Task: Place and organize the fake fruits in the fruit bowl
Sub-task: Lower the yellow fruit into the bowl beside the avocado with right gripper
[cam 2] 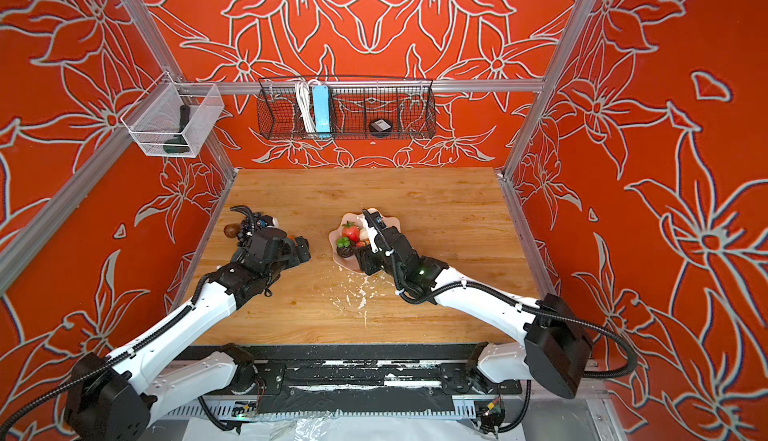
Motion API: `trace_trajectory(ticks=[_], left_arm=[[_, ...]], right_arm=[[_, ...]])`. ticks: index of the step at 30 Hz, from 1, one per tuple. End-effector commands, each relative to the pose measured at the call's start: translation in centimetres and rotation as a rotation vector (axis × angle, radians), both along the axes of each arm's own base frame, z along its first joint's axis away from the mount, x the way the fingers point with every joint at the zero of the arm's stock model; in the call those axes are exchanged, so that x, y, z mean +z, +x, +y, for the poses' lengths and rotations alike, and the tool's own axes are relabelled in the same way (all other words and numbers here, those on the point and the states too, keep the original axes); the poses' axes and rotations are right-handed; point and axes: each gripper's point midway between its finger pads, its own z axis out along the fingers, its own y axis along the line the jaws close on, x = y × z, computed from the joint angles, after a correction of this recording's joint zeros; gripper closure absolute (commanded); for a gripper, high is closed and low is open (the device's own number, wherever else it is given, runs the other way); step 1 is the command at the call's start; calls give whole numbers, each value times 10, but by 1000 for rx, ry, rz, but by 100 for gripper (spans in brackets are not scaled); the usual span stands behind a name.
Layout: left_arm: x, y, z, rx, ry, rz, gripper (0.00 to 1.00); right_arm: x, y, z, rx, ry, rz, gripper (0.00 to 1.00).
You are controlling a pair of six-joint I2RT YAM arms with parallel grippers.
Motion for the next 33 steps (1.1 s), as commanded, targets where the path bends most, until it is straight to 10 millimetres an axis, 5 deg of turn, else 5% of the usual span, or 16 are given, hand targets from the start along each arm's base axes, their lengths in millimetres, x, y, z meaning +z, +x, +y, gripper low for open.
trace_trajectory(ticks=[1,12,23,33], left_arm=[[-4,-4,2,17,-23,10,2],[0,-11,14,35,-20,-25,2],[-5,-11,14,33,-27,-16,2],[-7,-9,14,32,-31,-16,2]], right_arm=[[0,6,17,41,25,39,41],[-46,15,36,32,-1,169,45],[-61,15,24,-22,30,313,28],[-74,18,6,-41,-138,281,27]])
